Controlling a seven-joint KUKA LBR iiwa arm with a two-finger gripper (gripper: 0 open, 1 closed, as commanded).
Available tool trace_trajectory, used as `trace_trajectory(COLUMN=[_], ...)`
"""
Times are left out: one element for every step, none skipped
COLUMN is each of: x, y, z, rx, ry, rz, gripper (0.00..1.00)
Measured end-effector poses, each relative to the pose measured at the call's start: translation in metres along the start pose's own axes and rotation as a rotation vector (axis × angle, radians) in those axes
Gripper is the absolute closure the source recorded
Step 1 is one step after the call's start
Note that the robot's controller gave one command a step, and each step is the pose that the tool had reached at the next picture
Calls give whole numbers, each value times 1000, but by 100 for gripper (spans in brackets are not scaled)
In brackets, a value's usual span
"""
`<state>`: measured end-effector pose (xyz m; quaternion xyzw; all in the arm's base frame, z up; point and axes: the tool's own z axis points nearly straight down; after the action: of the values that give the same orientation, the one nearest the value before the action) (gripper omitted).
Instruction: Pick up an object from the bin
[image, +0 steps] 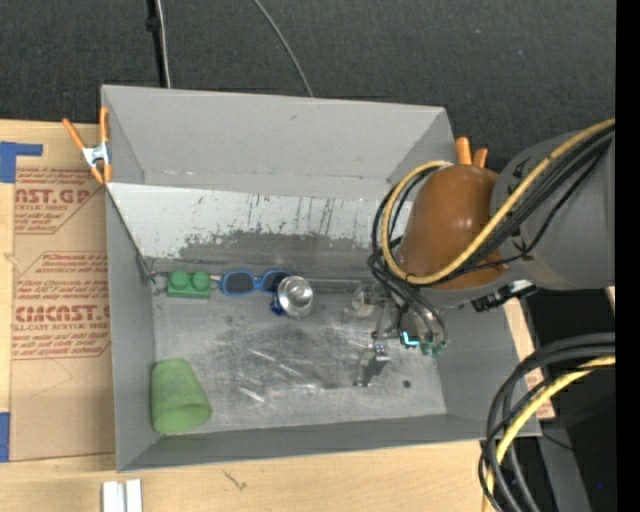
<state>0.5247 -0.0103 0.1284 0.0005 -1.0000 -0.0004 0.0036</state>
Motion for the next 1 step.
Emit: trace_trajectory(x=[-35], y=[-135], z=[55], rx=[-5], ry=[-10], rz=[-71], gripper=[0])
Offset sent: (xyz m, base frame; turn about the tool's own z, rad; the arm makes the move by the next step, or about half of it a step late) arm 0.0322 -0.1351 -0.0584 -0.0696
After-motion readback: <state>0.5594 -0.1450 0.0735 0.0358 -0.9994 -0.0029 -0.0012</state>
